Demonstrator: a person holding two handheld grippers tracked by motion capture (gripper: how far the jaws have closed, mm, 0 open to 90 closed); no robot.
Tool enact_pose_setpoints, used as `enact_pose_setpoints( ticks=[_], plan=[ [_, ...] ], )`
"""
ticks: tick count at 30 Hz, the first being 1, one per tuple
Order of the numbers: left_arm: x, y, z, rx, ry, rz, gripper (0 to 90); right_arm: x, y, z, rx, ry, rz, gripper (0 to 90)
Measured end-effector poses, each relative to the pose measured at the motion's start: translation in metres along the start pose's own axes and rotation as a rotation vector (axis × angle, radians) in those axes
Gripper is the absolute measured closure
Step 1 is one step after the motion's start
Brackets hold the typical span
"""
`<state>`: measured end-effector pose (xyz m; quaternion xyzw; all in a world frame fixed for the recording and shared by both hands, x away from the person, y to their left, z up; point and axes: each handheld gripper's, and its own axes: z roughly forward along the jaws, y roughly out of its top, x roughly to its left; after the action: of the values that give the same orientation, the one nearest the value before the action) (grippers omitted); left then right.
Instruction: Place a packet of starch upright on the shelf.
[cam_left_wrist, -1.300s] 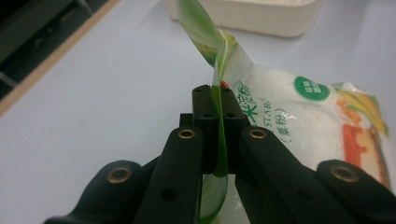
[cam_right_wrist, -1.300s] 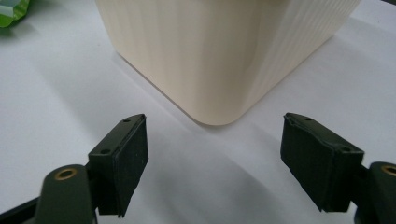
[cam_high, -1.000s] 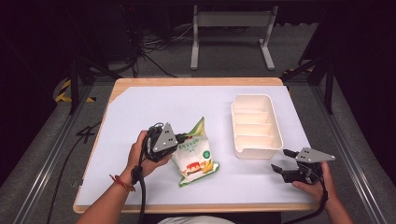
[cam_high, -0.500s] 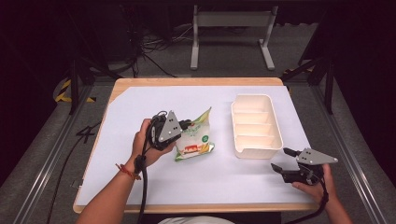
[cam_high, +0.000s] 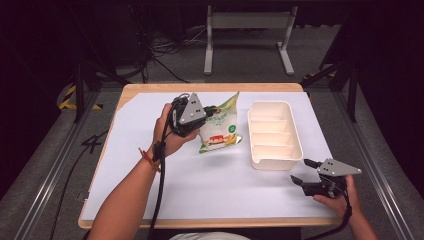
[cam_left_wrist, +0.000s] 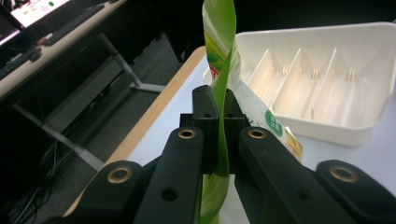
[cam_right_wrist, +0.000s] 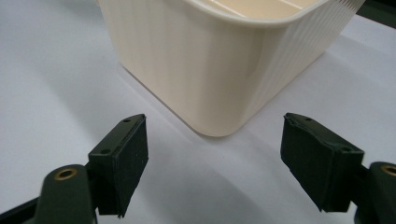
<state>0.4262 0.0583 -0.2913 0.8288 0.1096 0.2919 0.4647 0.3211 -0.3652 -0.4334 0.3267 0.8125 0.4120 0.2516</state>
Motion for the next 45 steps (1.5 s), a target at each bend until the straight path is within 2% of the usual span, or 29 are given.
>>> enact_pose_setpoints(
  ticks=[6, 10, 23, 29, 32, 38, 45],
  plan=[
    [0.007, 0.018, 0.024, -0.021, -0.032, 0.015, 89.6, 0.000, -0.001, 0.001, 0.004, 0.003, 0.000, 23.2],
    [0.012, 0.026, 0.039, -0.038, -0.050, 0.011, 89.6, -0.001, -0.001, 0.001, 0.006, 0.001, 0.006, 23.2],
    [0.018, 0.056, 0.081, -0.065, -0.060, 0.041, 89.5, -0.004, -0.003, 0.000, 0.000, -0.008, 0.016, 23.5],
    [0.019, 0.060, 0.103, -0.075, -0.076, 0.031, 89.5, -0.005, -0.003, -0.001, -0.008, -0.011, 0.028, 23.6],
    [0.020, 0.060, 0.115, -0.105, -0.101, 0.012, 89.5, -0.004, -0.003, 0.000, -0.004, -0.005, 0.026, 23.5],
    [0.017, 0.062, 0.134, -0.109, -0.122, 0.012, 89.5, -0.005, -0.005, -0.001, -0.004, -0.006, 0.033, 23.5],
    [0.013, 0.066, 0.148, -0.117, -0.133, -0.001, 89.5, -0.005, -0.007, -0.003, -0.002, -0.010, 0.035, 23.5]
  ],
)
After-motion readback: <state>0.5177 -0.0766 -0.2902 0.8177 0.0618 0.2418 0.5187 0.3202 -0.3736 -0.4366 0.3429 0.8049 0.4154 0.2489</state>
